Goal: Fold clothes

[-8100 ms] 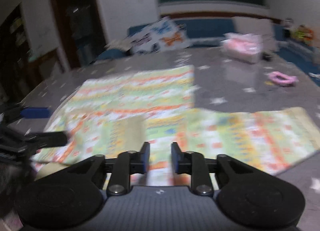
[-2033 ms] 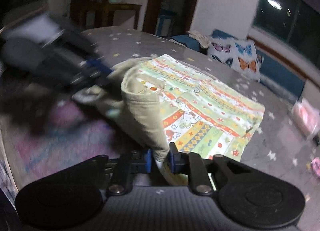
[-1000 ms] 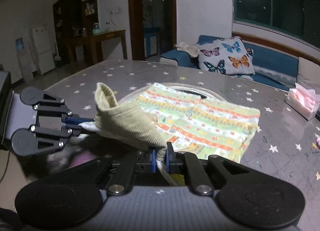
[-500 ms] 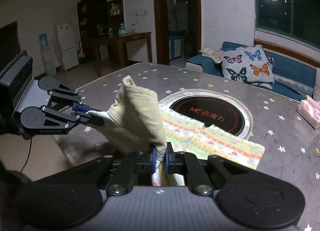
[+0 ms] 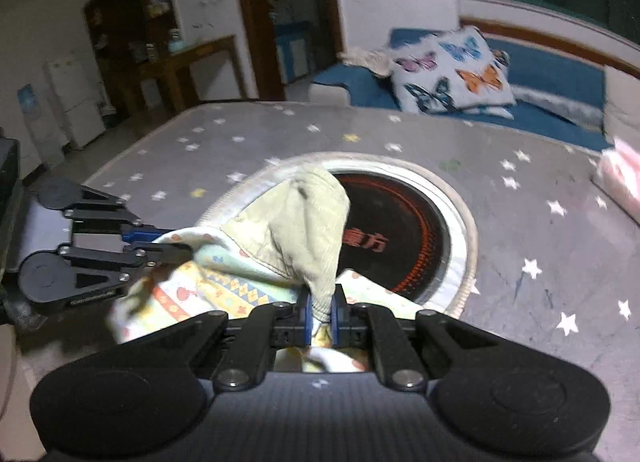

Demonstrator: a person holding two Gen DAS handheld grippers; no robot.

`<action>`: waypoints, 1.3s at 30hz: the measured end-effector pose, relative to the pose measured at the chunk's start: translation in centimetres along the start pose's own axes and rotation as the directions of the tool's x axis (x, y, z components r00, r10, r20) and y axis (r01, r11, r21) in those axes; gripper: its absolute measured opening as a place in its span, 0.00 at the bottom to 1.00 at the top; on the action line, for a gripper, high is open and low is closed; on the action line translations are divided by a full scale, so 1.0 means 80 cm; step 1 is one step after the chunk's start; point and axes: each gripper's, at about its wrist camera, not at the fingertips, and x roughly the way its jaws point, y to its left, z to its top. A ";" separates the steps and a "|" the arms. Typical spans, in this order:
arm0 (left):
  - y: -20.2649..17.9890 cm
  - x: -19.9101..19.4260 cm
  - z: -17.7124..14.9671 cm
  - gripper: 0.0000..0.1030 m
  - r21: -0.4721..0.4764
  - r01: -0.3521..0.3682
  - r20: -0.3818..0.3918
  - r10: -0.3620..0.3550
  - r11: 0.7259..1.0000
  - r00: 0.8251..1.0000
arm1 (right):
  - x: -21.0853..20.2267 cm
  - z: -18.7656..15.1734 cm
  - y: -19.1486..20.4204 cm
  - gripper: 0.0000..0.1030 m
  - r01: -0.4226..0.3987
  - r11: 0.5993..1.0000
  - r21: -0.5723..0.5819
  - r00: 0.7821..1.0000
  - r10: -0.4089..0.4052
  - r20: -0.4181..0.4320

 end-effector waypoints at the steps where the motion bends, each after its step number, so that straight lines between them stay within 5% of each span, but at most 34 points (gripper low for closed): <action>1: 0.001 0.008 0.000 0.09 -0.008 -0.004 -0.007 0.004 1.000 1.000 | 0.011 -0.003 -0.004 0.08 0.009 1.000 0.015 1.000 -0.009 -0.008; 8: 0.017 0.031 -0.005 0.18 -0.090 -0.061 -0.058 0.056 0.994 0.997 | 0.047 -0.018 -0.027 0.20 0.098 0.992 0.083 0.995 -0.099 0.009; 12: 0.033 0.034 -0.009 0.22 -0.138 -0.102 -0.077 0.092 0.985 0.993 | 0.021 -0.023 -0.036 0.35 0.165 0.980 0.110 0.981 -0.174 0.082; 19: 0.051 0.028 -0.011 0.22 -0.188 -0.189 -0.100 0.172 0.964 0.980 | -0.041 -0.058 -0.020 0.35 0.197 0.979 0.057 0.972 -0.203 0.121; 24: 0.041 0.005 0.001 0.31 -0.204 -0.169 -0.051 0.162 0.964 0.986 | -0.035 -0.084 -0.017 0.32 0.192 0.980 0.050 0.980 -0.194 0.039; 29: 0.009 -0.011 0.015 0.38 -0.168 -0.107 -0.007 0.107 0.980 0.994 | -0.017 -0.090 -0.046 0.25 0.276 0.952 0.131 0.959 -0.282 0.026; 33: -0.013 -0.007 0.021 0.39 -0.133 -0.056 -0.004 0.055 0.990 0.998 | -0.008 -0.088 -0.064 0.25 0.232 0.947 0.223 0.970 -0.242 0.020; 36: -0.024 0.002 0.022 0.39 -0.124 -0.037 -0.014 0.035 0.992 0.999 | -0.007 -0.084 -0.057 0.04 0.248 0.951 0.186 0.965 -0.260 0.043; 39: -0.033 0.010 0.019 0.39 -0.119 -0.026 -0.026 0.023 0.993 0.999 | -0.014 -0.074 -0.046 0.04 0.267 0.952 0.150 0.953 -0.284 0.106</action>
